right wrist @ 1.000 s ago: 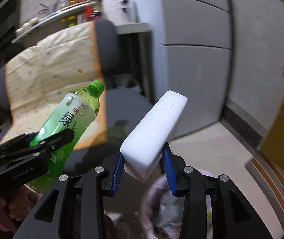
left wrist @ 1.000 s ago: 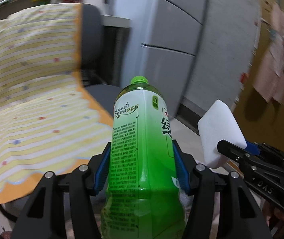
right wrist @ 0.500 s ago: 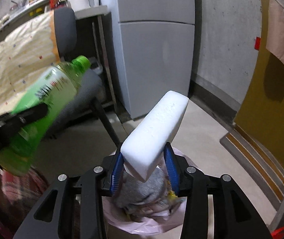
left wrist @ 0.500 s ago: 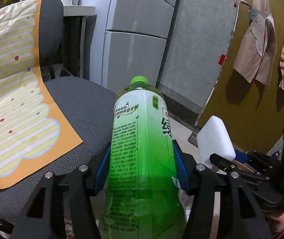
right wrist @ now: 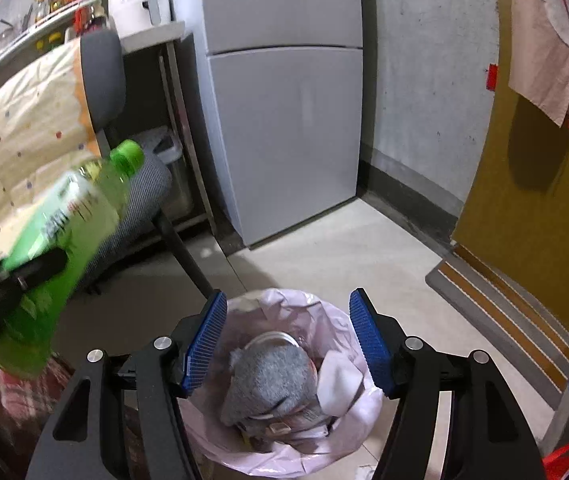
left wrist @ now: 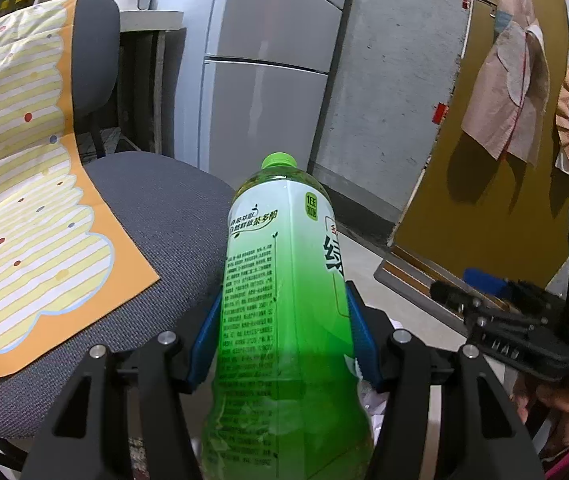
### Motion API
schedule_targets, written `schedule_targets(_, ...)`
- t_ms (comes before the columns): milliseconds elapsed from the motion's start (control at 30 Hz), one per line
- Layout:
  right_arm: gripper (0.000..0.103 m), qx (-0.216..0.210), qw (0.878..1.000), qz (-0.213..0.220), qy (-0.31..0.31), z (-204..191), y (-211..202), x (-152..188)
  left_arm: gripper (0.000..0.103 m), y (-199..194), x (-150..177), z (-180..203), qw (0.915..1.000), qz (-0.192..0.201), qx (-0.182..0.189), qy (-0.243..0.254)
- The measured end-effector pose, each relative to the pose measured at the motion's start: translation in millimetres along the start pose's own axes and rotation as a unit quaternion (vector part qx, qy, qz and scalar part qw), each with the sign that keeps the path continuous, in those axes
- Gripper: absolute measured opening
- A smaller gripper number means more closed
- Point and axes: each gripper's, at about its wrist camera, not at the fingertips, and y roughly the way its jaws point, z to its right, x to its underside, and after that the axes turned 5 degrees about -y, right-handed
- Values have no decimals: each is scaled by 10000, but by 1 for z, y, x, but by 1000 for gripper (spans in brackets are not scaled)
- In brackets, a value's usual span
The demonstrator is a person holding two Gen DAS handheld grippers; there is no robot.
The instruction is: Collect trash
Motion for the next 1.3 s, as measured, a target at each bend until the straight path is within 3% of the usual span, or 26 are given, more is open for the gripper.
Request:
schedule_targets(467, 66, 195, 9935, 950, 598, 34, -51, -29, 59, 13, -12, 53, 9966, 69, 577, 576)
schedule_targets(500, 66, 220, 9929, 979, 638, 38, -53, -30, 67, 15, -11, 56, 9962, 80, 593, 629)
schedule_targets(533, 66, 232, 9927, 984, 664, 40, -53, -30, 91, 18, -11, 60, 9958, 77, 568, 719)
schedule_targets(567, 66, 235, 9926, 980, 680, 41, -52, -30, 96, 21, -9, 63, 9958, 112, 386, 826)
schedule_targets(667, 66, 189, 9933, 907, 686, 41, -49, -28, 96, 27, -5, 58, 9955, -18, 159, 934)
schedule_targets(1033, 67, -283, 9973, 657, 193, 1, -38, -27, 96, 3, -9, -5, 9965, -131, -792, 250)
schedule_targets(1300, 81, -666, 9974, 88, -268, -37, -40, -38, 96, -35, -15, -22, 9899, -427, -1337, 205)
